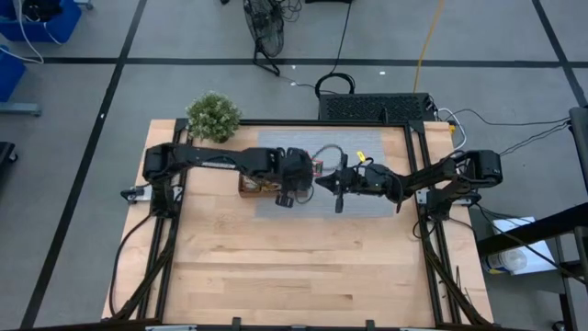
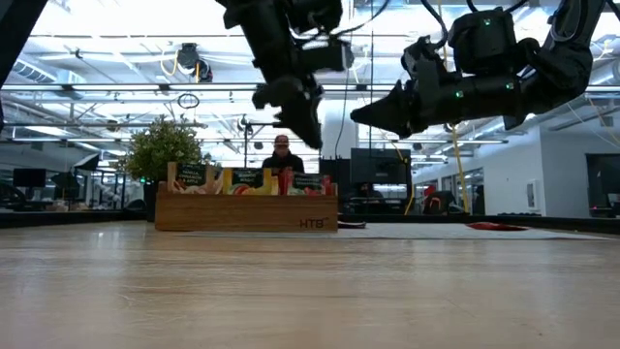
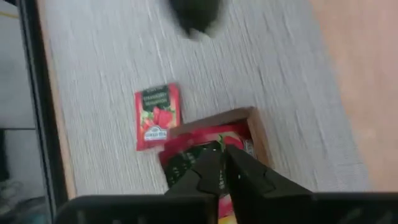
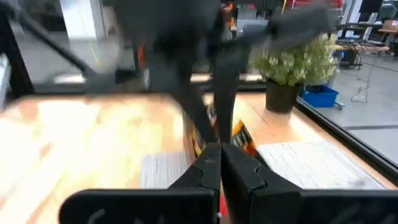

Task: Pick & Place Tea
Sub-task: Put the red tea bag into the right section of the wooden organizer

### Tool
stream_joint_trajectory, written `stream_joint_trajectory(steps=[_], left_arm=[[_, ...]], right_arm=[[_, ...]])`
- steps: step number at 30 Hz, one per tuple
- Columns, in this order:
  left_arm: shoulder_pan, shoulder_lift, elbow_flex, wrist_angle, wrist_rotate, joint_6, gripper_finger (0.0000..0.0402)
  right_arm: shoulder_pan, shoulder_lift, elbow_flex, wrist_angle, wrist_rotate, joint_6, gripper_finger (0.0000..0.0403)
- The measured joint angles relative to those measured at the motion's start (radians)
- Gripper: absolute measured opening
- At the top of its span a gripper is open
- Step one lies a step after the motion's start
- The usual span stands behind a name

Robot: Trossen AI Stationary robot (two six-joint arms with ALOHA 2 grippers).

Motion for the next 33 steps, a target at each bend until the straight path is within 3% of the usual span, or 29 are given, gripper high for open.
stream_joint_trajectory(steps=[2,5,8,16,19,25,33], left_arm=[[0.031,-0.031,-0.003,-0.005,0.06,-0.009,0.002],[0.091,-0.086,-0.051,0.035,0.196,-0.02,0.0005],[0.147,-0.167,-0.152,0.154,0.297,-0.043,0.0011],[0.287,-0.361,-0.465,0.644,0.335,-0.246,0.0045],[0.336,-0.39,-0.548,0.713,0.334,-0.324,0.0059],[0.384,-0.389,-0.598,0.761,0.331,-0.364,0.0083],[0.367,-0.389,-0.601,0.763,0.331,-0.34,0.0076]], right_arm=[[0.001,0.0,0.0,-0.039,0.043,-0.029,0.0],[0.0,0.0,0.001,-0.12,0.208,-0.056,0.0007],[-0.009,0.0,0.013,-0.253,0.288,-0.087,0.004],[-0.051,0.001,0.256,-0.835,0.283,-0.064,0.0196],[-0.088,0.007,0.347,-0.963,0.25,-0.095,0.0236],[-0.185,0.1,0.425,-0.992,0.055,-0.107,0.0257],[-0.239,0.337,0.556,-1.009,0.021,-0.14,0.0255]])
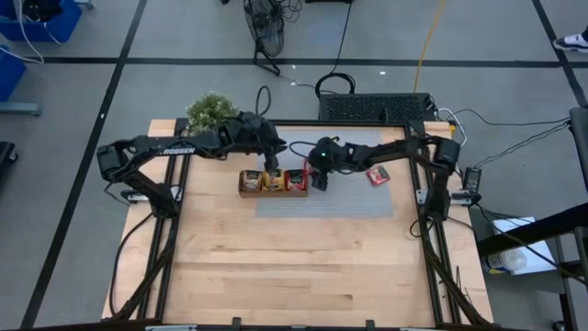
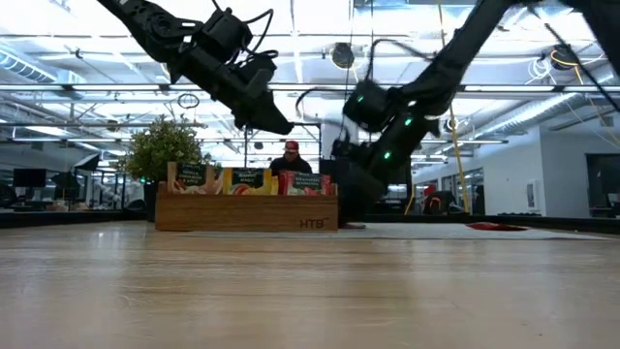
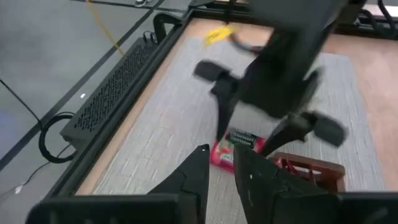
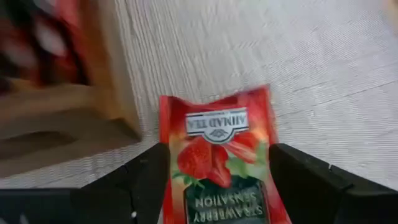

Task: Pick & Place Tea
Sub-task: Put the red tea bag into the right section of the wooden organizer

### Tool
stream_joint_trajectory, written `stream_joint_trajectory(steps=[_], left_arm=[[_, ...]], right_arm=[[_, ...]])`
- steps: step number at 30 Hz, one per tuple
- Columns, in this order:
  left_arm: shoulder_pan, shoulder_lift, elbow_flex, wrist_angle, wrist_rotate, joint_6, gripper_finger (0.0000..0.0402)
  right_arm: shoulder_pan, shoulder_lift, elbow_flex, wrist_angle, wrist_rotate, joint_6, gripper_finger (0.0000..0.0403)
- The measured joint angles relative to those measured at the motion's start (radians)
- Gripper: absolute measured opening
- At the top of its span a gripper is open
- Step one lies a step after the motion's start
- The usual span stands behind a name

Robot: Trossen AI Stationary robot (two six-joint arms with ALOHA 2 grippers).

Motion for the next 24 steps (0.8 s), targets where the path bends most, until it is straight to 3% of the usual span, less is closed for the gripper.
stream_joint_trajectory(steps=[6,10,14,20,24], left_arm=[[-0.007,0.0,0.0,-0.018,-0.005,0.01,0.007],[-0.007,0.0,0.0,-0.03,-0.005,0.019,0.0072],[-0.007,0.0,0.0,-0.034,-0.006,0.031,0.0074],[-0.007,0.0,0.0,-0.034,-0.007,0.03,0.0074],[-0.009,0.0,0.0,-0.038,-0.008,0.03,0.0074]], right_arm=[[-0.007,0.073,0.09,-0.161,0.003,0.007,0.0252],[-0.006,0.07,0.09,-0.237,0.004,0.044,0.0225],[-0.005,0.067,0.089,-0.271,0.004,0.074,0.016],[-0.004,0.068,0.074,-0.279,0.004,0.065,0.0017],[0.002,0.068,0.06,-0.275,0.008,0.056,0.0002]])
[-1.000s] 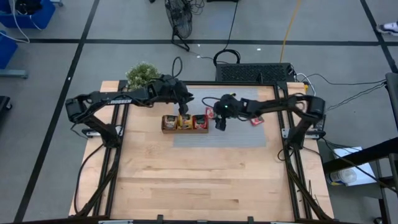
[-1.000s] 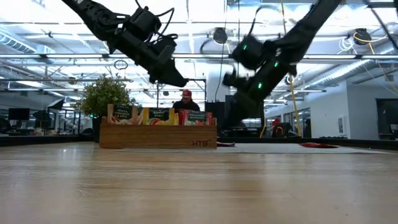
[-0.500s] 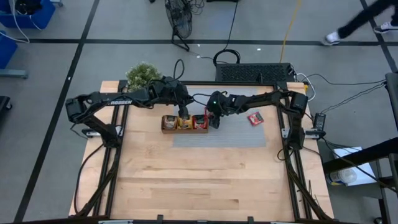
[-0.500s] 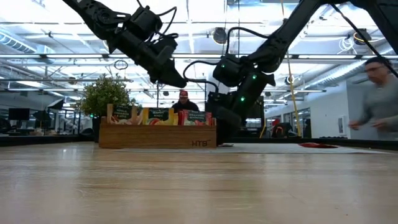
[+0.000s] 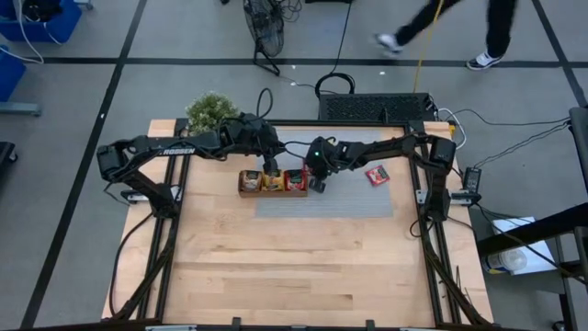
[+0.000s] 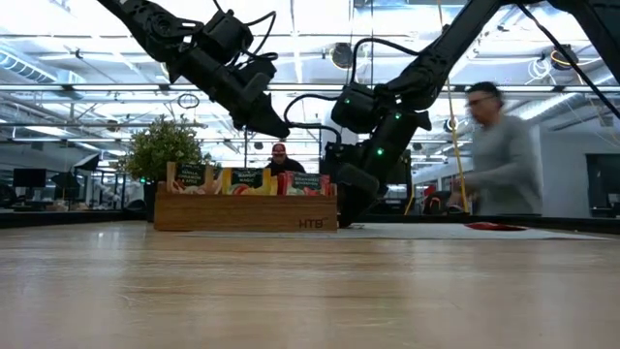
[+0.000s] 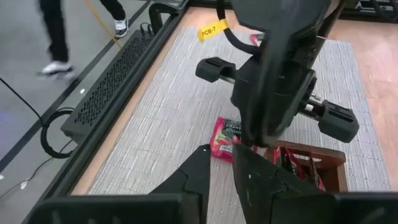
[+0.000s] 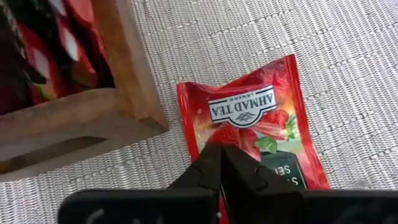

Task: Pick & Place Tea
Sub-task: Put the red tea bag into the right section of the wooden organizer

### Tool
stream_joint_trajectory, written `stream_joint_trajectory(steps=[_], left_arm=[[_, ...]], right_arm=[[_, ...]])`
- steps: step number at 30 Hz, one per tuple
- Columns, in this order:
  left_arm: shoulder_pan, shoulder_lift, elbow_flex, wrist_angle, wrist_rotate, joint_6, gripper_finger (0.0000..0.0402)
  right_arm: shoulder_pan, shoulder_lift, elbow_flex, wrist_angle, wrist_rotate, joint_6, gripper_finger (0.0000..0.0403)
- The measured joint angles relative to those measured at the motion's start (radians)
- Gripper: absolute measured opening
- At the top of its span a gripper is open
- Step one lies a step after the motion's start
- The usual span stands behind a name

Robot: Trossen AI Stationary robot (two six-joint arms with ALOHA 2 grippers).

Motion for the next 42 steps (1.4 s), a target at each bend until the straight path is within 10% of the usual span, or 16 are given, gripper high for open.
stream_joint_trajectory(steps=[9,18,30,36,42], left_arm=[[-0.001,0.0,0.0,-0.016,0.0,0.0,0.0074],[-0.002,0.0,0.001,-0.019,0.0,-0.003,0.0074],[-0.012,0.0,0.001,-0.034,-0.001,0.003,0.0074],[-0.013,0.0,0.001,-0.041,-0.001,0.003,0.0074],[-0.013,0.0,0.001,-0.041,-0.001,0.003,0.0074]], right_arm=[[0.061,-0.114,-0.011,-0.088,0.339,-0.029,0.0],[0.043,-0.154,-0.004,0.058,0.038,-0.09,0.0062],[0.02,-0.009,-0.001,0.221,0.042,-0.143,0.0258],[-0.007,0.023,0.001,0.183,0.033,-0.052,0.0218],[-0.006,0.024,0.0,0.15,0.038,-0.025,0.0066]])
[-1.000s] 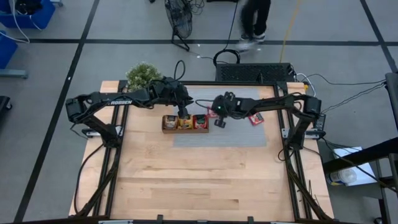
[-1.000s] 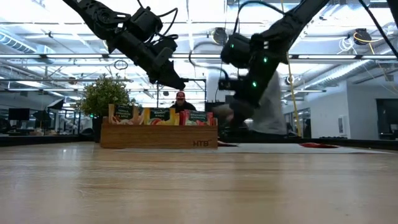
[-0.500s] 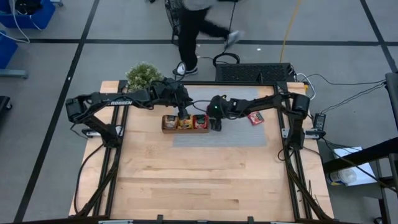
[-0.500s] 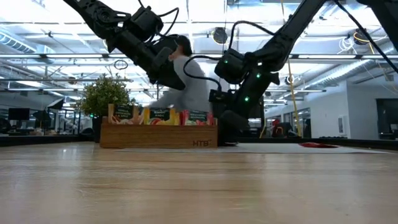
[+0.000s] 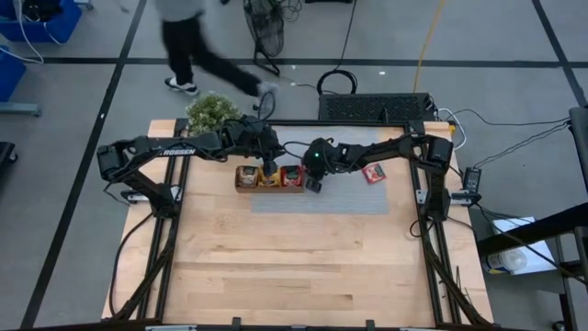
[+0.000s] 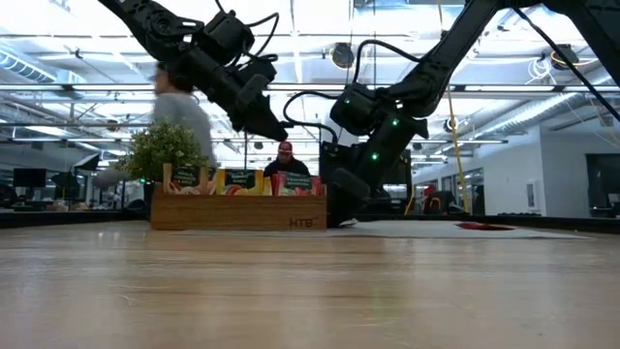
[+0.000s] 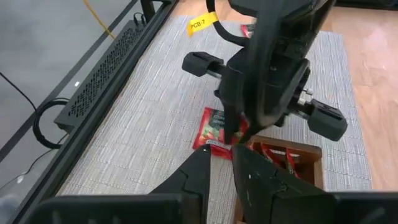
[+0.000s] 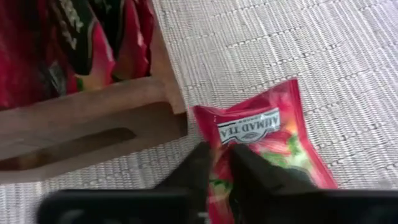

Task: Pick & Place Tea
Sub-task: Put the red tea bag into the right section of the wooden organizer

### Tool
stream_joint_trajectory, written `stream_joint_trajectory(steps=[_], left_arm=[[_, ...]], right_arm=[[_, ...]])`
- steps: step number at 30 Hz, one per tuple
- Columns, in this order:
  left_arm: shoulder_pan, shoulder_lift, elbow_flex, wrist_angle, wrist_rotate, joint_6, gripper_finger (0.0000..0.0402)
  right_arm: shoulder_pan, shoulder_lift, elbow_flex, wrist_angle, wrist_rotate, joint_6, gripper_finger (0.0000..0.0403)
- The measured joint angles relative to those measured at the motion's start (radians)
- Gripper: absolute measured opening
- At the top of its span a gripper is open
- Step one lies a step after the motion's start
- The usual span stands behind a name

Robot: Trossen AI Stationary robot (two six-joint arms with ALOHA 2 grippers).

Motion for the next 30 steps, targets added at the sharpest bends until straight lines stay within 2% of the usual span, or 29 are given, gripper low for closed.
stream_joint_trajectory(steps=[2,4,11,17,22,27,30], left_arm=[[0.0,0.0,0.0,0.0,0.0,0.0,0.0074],[0.0,0.0,0.0,-0.002,0.0,0.0,0.0074],[0.0,0.0,0.0,-0.007,0.0,0.0,0.0074],[0.0,0.0,0.0,-0.006,0.0,0.003,0.0074],[0.0,0.0,0.0,-0.006,0.0,-0.008,0.0074],[-0.001,0.0,0.0,0.011,0.004,-0.038,0.0074],[-0.001,0.0,0.0,0.033,0.042,-0.071,0.0074]], right_arm=[[0.001,0.0,0.0,-0.002,0.006,-0.023,0.0019],[0.014,0.0,-0.003,-0.002,0.032,-0.034,0.0008],[0.103,-0.08,-0.011,-0.072,0.283,-0.094,0.0],[0.195,-0.198,-0.013,-0.074,0.36,-0.115,0.0],[0.285,-0.275,-0.07,-0.044,0.368,-0.27,0.0],[0.373,-0.329,-0.138,0.062,0.464,-0.451,0.0],[0.423,-0.354,-0.161,0.144,0.532,-0.596,0.0]])
